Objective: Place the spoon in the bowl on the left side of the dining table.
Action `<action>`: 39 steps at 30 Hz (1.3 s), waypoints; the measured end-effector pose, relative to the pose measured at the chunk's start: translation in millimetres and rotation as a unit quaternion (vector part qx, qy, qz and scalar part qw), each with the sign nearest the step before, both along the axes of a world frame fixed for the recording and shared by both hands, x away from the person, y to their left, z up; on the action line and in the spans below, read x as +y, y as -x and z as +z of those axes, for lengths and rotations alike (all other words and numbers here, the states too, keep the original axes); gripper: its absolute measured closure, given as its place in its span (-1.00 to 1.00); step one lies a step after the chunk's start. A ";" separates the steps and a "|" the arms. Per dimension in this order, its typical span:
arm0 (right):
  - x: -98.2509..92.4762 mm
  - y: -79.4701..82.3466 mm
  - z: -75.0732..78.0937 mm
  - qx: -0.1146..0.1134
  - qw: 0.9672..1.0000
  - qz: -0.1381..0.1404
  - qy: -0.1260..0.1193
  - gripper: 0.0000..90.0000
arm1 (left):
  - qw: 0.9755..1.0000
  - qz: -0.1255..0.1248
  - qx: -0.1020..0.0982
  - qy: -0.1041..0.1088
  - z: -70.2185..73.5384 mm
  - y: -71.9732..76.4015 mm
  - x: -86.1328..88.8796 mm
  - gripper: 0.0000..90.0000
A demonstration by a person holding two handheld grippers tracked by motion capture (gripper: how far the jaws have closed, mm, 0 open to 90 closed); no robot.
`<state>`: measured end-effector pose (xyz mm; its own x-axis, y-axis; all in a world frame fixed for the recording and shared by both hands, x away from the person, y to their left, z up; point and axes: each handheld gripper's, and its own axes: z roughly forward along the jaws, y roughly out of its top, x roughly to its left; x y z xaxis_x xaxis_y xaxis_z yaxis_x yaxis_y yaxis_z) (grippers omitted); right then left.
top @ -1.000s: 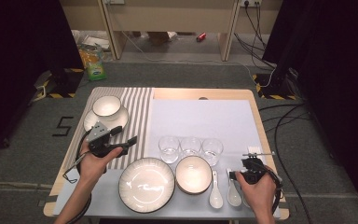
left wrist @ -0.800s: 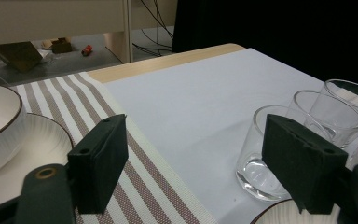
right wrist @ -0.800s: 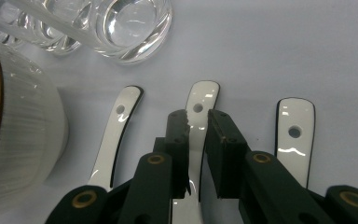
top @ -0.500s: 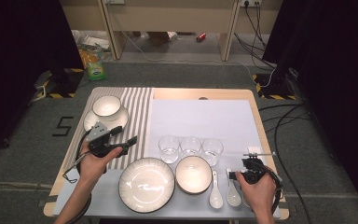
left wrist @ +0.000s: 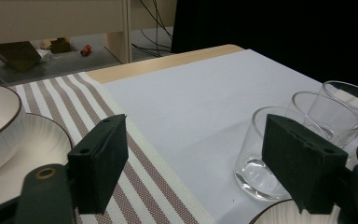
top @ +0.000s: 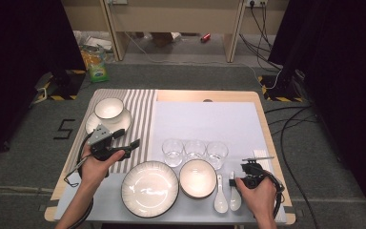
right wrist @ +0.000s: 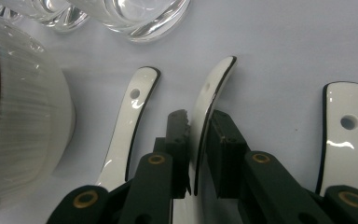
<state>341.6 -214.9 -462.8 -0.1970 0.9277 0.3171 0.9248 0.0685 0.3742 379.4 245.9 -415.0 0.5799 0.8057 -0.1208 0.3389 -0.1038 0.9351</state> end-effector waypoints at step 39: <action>-4.8 17.4 37.4 -0.124 0.992 -0.017 -0.031 0.91 | 1.000 -0.006 0.007 0.022 0.4 0.2 -1.5 -0.53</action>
